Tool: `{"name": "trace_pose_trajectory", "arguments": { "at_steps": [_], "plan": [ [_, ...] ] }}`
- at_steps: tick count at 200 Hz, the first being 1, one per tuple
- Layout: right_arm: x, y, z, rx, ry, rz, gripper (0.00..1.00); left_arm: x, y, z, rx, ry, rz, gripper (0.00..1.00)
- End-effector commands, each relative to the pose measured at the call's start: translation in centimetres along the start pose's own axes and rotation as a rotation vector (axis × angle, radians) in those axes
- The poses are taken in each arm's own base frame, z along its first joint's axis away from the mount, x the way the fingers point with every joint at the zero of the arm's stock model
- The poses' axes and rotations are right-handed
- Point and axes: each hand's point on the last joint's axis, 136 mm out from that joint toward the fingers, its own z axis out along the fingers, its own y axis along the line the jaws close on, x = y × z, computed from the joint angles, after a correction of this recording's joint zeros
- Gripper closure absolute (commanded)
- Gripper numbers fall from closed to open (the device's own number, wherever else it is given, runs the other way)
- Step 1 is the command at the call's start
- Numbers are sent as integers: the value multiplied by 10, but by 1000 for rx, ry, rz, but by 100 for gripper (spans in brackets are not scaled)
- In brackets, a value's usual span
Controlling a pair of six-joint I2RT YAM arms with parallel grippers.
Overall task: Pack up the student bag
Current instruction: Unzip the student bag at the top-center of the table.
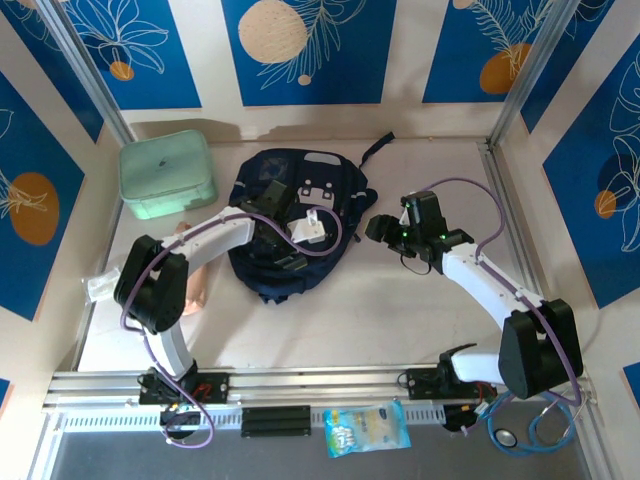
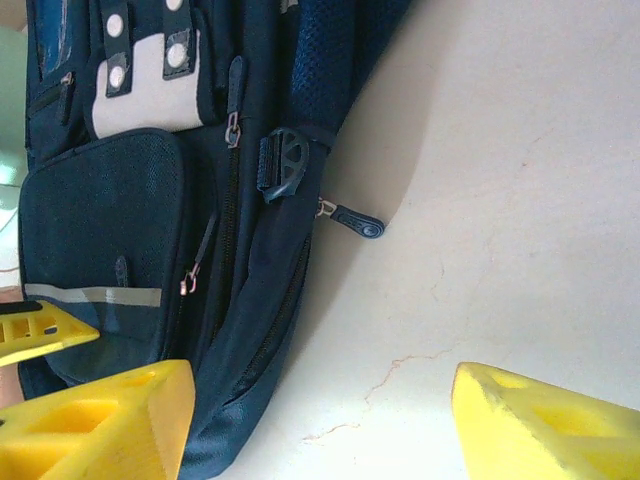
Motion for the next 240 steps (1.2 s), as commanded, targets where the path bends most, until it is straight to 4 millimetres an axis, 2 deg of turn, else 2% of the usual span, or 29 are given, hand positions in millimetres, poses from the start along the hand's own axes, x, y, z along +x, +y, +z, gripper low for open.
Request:
{"name": "trace_pose_trajectory", "arguments": {
  "at_steps": [1, 10, 35, 45, 59, 83, 119, 148, 175, 197, 240],
  "plan": [
    [-6, 6, -8, -19, -13, 25, 31, 3, 12, 9, -55, 50, 29, 45],
    [-5, 7, -8, -24, -10, 28, 31, 5, 18, 9, -86, 66, 33, 46],
    [-4, 10, -9, -39, -4, 25, 31, 1, 16, 10, -77, 44, 52, 50],
    [-3, 11, -9, -46, -5, 25, 30, -2, 17, 9, -80, 35, 51, 56],
    [-1, 13, -7, -68, 2, 21, 30, -6, 18, 5, -88, 18, 41, 69],
    [1, 26, -5, -134, 25, 1, 30, -25, 11, -13, -82, -87, 55, 85],
    [-8, 43, 2, -203, 32, -10, 30, -45, 2, -48, -107, -220, 66, 100],
    [-22, 60, 15, -262, 43, -16, 30, -55, -5, -70, -122, -312, 73, 100],
    [-45, 81, 29, -338, 31, -36, 31, -54, -13, -76, -107, -344, 58, 100],
    [-61, 84, 50, -352, 44, -23, 34, -53, -18, -76, -98, -368, 40, 100],
    [-72, 79, 99, -301, 130, -47, 40, -48, -29, -76, -62, -381, 34, 100]
  ]
}}
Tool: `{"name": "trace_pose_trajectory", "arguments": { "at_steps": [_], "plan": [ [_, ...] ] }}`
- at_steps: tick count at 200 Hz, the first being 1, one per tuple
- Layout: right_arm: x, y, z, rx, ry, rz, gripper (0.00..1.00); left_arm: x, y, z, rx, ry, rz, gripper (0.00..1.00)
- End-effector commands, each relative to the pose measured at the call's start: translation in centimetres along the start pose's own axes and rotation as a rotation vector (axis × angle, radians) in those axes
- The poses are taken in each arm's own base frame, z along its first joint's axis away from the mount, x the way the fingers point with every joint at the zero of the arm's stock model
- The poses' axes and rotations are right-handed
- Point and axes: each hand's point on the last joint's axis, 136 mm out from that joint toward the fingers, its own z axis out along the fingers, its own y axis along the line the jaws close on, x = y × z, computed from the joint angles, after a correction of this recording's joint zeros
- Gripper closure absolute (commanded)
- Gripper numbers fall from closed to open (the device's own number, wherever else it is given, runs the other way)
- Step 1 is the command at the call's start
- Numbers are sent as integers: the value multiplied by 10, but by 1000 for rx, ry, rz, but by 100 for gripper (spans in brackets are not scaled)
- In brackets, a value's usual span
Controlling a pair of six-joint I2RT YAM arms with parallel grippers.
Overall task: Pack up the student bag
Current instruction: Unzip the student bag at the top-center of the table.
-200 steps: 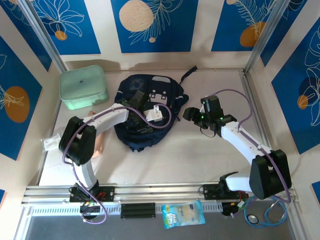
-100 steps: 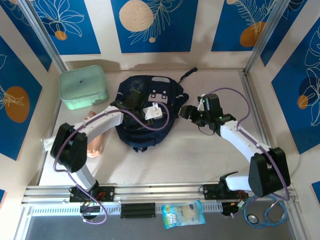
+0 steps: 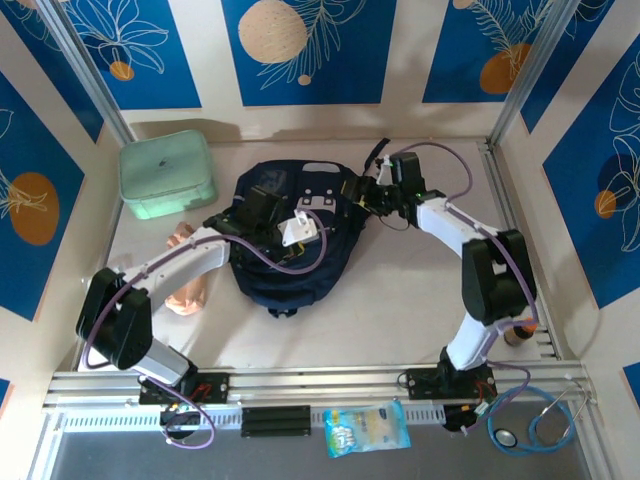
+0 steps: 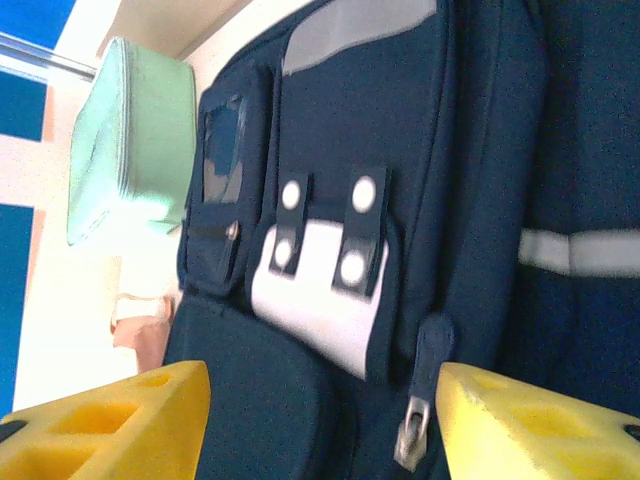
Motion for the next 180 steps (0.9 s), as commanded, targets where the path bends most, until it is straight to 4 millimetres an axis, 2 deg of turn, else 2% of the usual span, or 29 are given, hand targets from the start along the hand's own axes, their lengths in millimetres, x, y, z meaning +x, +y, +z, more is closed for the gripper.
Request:
{"name": "trace_pose_trajectory", "arguments": {
  "at_steps": [1, 15, 28, 50, 72, 102, 126, 143, 180],
  "plan": [
    [-1, -8, 18, -7, 65, -7, 40, -30, -8, -19, 28, -140, 19, 100],
    [-3, -16, 28, -5, 82, 2, 40, -28, -10, -19, 35, -143, 23, 100],
    [-2, -17, 37, -25, 108, -18, 45, -29, -11, -20, 37, -148, 25, 100],
    [11, -7, 49, -97, 164, -102, 46, -28, -11, -18, 44, -144, 27, 100],
    [24, -13, 53, -92, 223, -107, 46, -28, -10, -15, 40, -150, 35, 100],
    [50, -18, 50, -142, 298, -73, 46, -25, -6, -11, 21, -139, 34, 100],
    [69, -17, 43, -175, 341, -72, 55, -25, -2, -9, -1, -142, 30, 100],
    [74, -16, 38, -191, 342, -74, 66, -23, -1, -7, -9, -136, 27, 100],
    [77, -14, 35, -203, 341, -79, 74, -23, 0, -5, -8, -138, 21, 100]
  ]
}}
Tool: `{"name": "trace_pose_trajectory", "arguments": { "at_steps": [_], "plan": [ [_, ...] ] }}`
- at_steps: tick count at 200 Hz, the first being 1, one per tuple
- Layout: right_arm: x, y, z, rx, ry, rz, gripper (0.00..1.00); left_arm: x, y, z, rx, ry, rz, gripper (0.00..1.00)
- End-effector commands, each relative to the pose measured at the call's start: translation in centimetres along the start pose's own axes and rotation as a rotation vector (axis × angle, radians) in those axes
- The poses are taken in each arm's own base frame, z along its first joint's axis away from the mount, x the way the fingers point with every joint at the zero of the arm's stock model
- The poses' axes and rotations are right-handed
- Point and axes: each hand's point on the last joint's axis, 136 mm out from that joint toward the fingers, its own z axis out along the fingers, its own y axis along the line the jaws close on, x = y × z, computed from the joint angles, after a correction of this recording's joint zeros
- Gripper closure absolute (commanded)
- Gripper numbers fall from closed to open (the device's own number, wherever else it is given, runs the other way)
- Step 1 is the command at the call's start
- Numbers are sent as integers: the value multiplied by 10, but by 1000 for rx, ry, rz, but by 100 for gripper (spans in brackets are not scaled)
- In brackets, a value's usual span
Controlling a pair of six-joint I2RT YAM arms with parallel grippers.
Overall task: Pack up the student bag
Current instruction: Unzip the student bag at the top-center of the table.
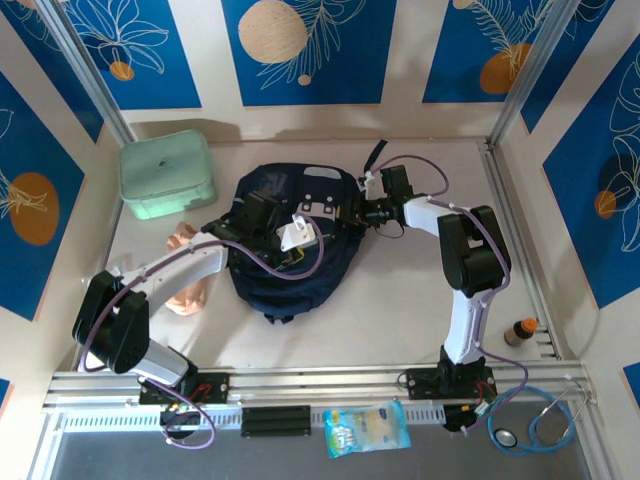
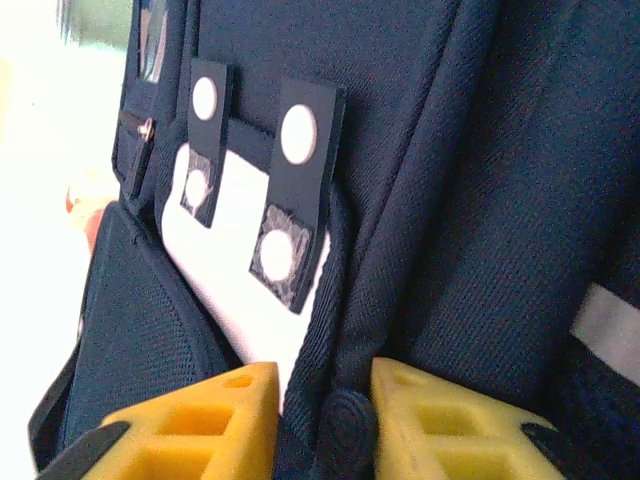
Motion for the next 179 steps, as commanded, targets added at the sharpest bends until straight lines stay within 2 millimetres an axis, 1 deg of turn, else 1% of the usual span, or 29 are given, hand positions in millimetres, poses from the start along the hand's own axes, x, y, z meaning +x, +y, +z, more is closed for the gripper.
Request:
{"name": "trace_pose_trajectory", "arguments": {
  "at_steps": [1, 22, 50, 73, 88, 120, 133, 141, 179],
  "plan": [
    [21, 23, -3, -90, 76, 8, 74, -29, 8, -7, -30, -115, 34, 100],
    [21, 24, -3, -96, 72, 11, 75, -28, 8, -7, -31, -111, 34, 100],
    [20, 20, -3, -66, 57, 5, 87, -26, 7, -9, -31, -105, 37, 100],
    [16, 22, -8, -61, 36, -6, 94, -25, 8, -9, -37, -98, 33, 100],
    [13, 28, -15, -65, 8, -18, 95, -25, 10, -10, -44, -97, 18, 100],
    [6, 52, -43, -115, -83, -58, 96, -24, 16, -10, -38, -92, -48, 100],
    [8, 64, -50, -155, -98, -73, 96, -26, 19, -9, -29, -98, -74, 100],
    [11, 69, -53, -164, -100, -77, 96, -29, 21, -9, -26, -105, -90, 100],
    [22, 77, -64, -155, -131, -85, 97, -48, 29, -7, -5, -164, -163, 100]
  ]
}}
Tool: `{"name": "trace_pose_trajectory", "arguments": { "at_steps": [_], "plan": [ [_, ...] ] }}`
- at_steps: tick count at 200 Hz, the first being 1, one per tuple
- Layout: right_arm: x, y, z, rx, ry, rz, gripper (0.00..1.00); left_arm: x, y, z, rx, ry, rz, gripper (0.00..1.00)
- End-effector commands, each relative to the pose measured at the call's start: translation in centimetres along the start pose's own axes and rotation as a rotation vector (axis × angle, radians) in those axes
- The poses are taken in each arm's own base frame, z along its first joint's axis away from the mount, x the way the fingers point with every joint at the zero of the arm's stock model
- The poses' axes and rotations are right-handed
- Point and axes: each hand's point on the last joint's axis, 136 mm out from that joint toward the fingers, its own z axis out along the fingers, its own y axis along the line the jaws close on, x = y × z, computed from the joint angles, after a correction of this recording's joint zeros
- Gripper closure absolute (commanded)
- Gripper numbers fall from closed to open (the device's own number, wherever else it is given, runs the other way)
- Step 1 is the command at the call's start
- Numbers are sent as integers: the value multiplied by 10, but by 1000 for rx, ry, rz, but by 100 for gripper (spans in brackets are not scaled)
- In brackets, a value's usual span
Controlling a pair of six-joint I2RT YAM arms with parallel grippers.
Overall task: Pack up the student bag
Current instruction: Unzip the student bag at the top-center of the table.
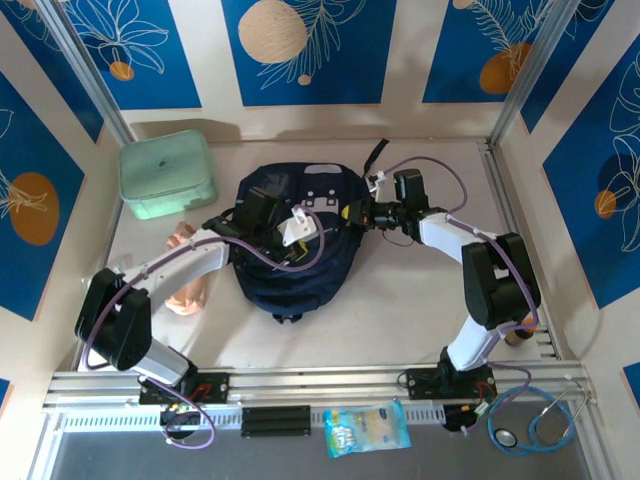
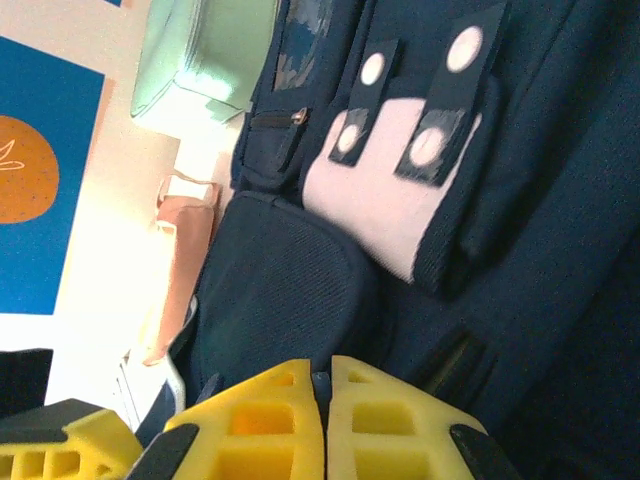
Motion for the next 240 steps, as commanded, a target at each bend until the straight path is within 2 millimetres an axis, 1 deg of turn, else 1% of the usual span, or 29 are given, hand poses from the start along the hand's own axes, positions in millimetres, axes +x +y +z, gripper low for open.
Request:
{"name": "trace_pose_trajectory", "arguments": {
  "at_steps": [1, 14, 42, 66, 77, 97, 110, 131, 156, 188, 219, 240],
  "plan": [
    [5, 29, -11, -78, -6, -22, 97, -39, 19, -5, -20, -126, -49, 100],
    [9, 35, -14, -83, -12, -34, 97, -44, 22, -2, -20, -134, -84, 100],
    [20, 54, -24, -97, -41, -93, 98, -52, 32, 2, -30, -144, -162, 100],
    [30, 67, -31, -93, -72, -143, 98, -61, 34, 6, -5, -167, -211, 100],
    [35, 69, -33, -84, -85, -157, 98, -68, 31, 8, 28, -184, -232, 100],
    [44, 70, -37, -72, -114, -164, 98, -91, 26, 11, 128, -248, -281, 100],
    [50, 72, -39, -71, -139, -178, 98, -101, 32, 15, 144, -270, -309, 100],
    [58, 77, -40, -63, -173, -217, 98, -109, 39, 26, 159, -281, -330, 100],
    [71, 83, -35, -48, -145, -276, 98, -117, 43, 33, 187, -301, -351, 100],
    [89, 77, -19, 21, -83, -329, 98, -120, 44, 38, 216, -317, -401, 100],
    [98, 76, -11, 39, -64, -357, 97, -119, 46, 42, 222, -308, -427, 100],
    [102, 74, -9, 55, -60, -377, 95, -123, 50, 41, 225, -320, -442, 100]
  ]
}}
